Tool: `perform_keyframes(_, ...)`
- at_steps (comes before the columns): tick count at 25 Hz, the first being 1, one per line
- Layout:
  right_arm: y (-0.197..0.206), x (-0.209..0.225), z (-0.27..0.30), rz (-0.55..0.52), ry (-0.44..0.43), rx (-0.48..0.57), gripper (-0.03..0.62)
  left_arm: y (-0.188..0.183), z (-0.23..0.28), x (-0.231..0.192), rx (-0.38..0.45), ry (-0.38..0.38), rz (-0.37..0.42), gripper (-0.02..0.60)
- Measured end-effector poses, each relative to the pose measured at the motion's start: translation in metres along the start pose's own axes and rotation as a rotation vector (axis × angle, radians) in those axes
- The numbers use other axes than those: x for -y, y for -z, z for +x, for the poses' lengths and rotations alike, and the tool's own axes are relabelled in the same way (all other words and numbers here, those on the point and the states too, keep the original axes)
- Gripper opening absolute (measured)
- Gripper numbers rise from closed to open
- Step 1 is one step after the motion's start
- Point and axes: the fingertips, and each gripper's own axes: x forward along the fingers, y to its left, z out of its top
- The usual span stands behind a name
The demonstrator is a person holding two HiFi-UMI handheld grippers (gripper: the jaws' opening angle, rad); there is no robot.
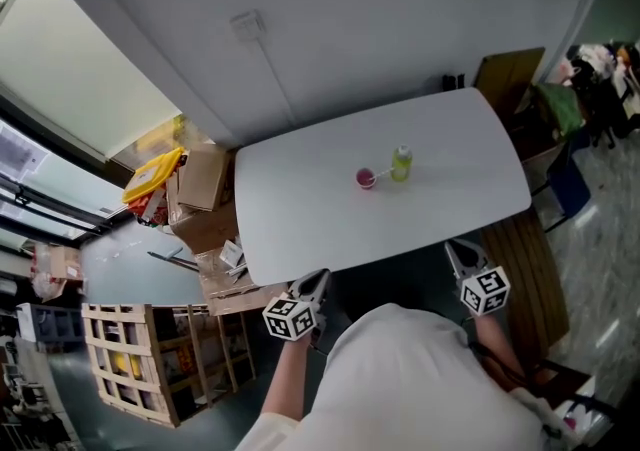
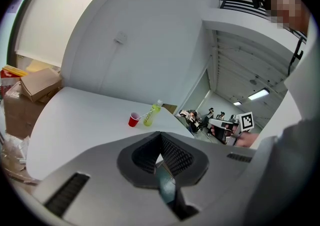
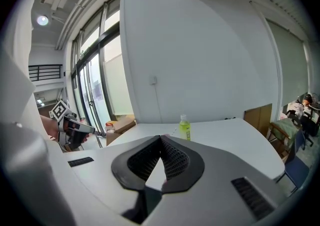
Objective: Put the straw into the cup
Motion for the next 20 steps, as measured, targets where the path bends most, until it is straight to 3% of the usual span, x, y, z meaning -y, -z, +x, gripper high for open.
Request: perform_keyframes(20, 0.002, 0.0039, -0.0016, 0.052, -0.01, 0.023, 0.034, 0.0073, 0.0017, 0.0098, -0.002, 0.007, -0.007, 0.002)
